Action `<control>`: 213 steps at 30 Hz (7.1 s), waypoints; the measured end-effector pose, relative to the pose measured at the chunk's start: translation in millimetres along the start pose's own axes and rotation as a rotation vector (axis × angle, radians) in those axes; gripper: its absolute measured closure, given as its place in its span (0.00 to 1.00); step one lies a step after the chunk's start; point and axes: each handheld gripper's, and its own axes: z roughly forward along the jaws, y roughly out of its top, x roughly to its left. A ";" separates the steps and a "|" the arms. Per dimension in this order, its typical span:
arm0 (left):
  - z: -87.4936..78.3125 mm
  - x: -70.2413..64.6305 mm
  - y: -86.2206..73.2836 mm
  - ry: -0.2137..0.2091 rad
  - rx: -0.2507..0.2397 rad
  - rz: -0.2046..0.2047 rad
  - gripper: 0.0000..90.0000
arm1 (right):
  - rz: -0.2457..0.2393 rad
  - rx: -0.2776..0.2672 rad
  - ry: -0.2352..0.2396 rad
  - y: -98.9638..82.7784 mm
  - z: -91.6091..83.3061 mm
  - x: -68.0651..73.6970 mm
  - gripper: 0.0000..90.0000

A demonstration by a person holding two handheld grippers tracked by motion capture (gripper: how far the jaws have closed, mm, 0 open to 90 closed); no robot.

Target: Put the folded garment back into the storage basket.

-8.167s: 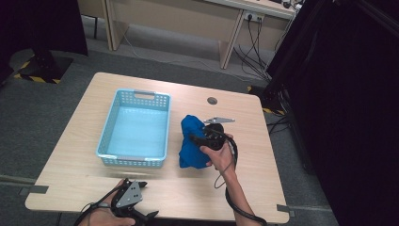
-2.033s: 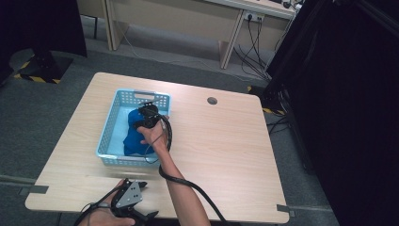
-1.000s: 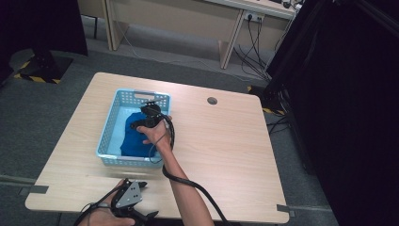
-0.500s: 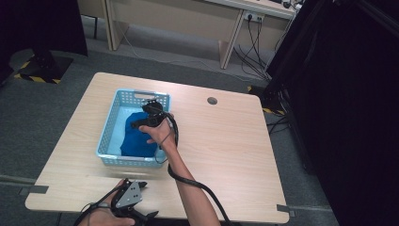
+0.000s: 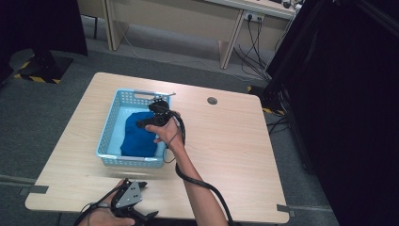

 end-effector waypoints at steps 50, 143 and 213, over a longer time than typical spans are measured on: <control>0.4 -0.2 0.2 0.002 -0.001 -0.002 0.00 | -0.029 -0.098 -0.003 -26.0 -59.4 -42.1 0.11; 0.6 -0.1 0.3 0.003 -0.001 -0.003 0.00 | 0.018 -0.122 0.016 -115.7 -107.0 -99.4 0.10; 0.6 -0.4 0.2 0.003 0.000 -0.001 0.00 | 0.026 -0.062 -0.016 -182.6 -125.3 -111.2 0.10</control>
